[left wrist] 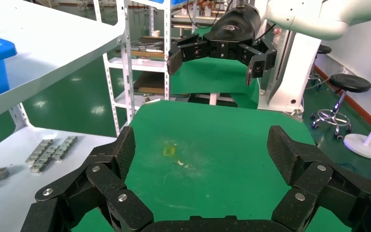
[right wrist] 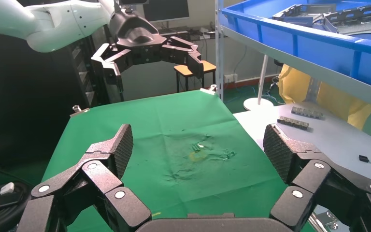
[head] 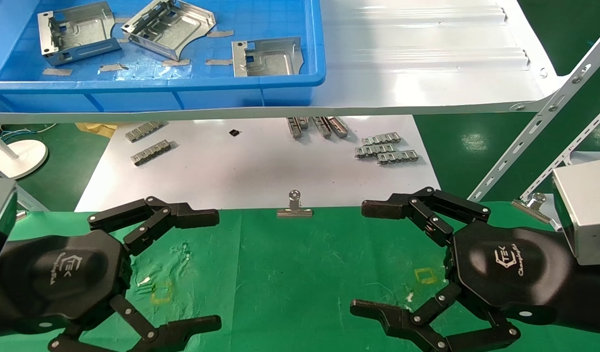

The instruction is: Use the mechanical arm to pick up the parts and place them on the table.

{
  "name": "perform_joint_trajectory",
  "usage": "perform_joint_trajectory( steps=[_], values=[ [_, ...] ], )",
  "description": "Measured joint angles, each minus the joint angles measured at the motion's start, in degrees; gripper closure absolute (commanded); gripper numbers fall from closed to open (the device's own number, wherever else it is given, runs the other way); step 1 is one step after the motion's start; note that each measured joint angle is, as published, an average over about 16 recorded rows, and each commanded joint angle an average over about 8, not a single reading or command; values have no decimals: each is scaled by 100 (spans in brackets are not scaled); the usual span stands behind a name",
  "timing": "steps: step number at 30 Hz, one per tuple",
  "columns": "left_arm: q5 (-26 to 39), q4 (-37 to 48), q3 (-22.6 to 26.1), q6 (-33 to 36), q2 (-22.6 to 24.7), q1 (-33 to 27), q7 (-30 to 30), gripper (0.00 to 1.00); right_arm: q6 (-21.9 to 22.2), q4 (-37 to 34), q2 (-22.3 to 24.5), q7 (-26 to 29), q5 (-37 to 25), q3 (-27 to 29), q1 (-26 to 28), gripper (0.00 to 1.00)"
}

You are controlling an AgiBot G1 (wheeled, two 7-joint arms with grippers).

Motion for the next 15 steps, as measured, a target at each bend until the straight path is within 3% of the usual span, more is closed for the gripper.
perform_joint_trajectory(
  steps=[15],
  values=[
    [0, 0, 0, 0, 0, 0, 0, 0, 0, 0, 0, 0, 0, 0, 0, 100]
  ],
)
